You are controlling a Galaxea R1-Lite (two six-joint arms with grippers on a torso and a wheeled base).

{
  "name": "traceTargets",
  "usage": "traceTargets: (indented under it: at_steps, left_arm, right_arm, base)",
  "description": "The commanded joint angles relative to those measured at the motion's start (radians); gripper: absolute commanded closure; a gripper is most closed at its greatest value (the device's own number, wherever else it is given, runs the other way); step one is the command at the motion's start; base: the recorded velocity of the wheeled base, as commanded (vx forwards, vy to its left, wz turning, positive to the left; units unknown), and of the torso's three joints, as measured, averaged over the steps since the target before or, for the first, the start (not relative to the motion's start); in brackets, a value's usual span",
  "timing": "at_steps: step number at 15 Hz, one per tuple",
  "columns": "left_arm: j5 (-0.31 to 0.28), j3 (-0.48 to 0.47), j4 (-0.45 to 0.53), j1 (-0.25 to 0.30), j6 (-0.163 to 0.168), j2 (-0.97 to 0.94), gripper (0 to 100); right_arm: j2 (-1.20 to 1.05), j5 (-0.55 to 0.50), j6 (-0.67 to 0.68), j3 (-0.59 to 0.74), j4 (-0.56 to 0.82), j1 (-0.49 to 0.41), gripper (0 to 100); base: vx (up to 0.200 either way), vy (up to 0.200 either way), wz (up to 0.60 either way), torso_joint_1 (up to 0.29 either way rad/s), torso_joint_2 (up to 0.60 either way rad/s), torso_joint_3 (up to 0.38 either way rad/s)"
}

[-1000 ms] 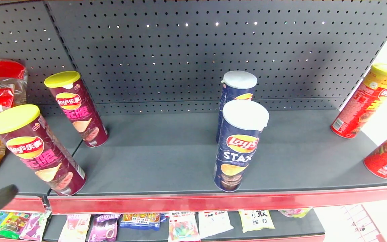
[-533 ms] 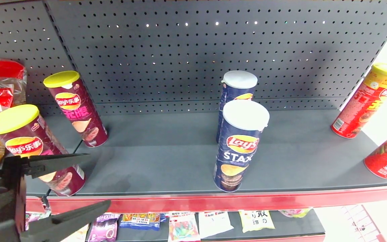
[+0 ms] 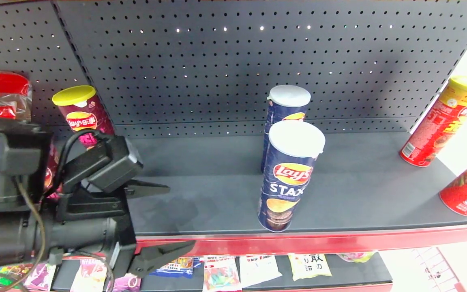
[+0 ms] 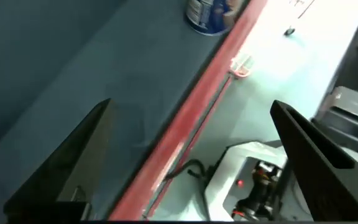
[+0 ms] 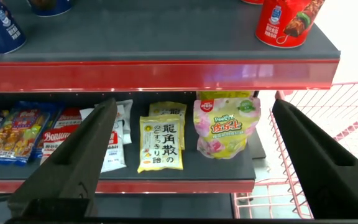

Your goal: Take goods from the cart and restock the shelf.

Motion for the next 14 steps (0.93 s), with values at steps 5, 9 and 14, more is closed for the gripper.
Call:
traceTargets:
  at_steps: [5,9,14]
  left_arm:
    - [0.0,-0.117,-0.163,-0.021,0.035,0.319,0]
    - [-0.004,-0.152,-0.163,-0.041,0.036,0.352,0]
    - [-0.002,-0.194,-0.163,-0.069,0.105,0.414,0]
  right_arm:
    - [0.0,0.0,0.0,0.0,0.0,0.0,0]
    - [0.0,0.0,0.0,0.0,0.001,0.0,0]
    - [-0.001,0.0,0.0,0.0,0.0,0.0,0]
  base:
    - [0.0,0.0,0.0,0.0,0.0,0.0]
    - [0.0,0.0,0.0,0.0,0.0,0.0]
    - [0.0,0.0,0.0,0.0,0.0,0.0]
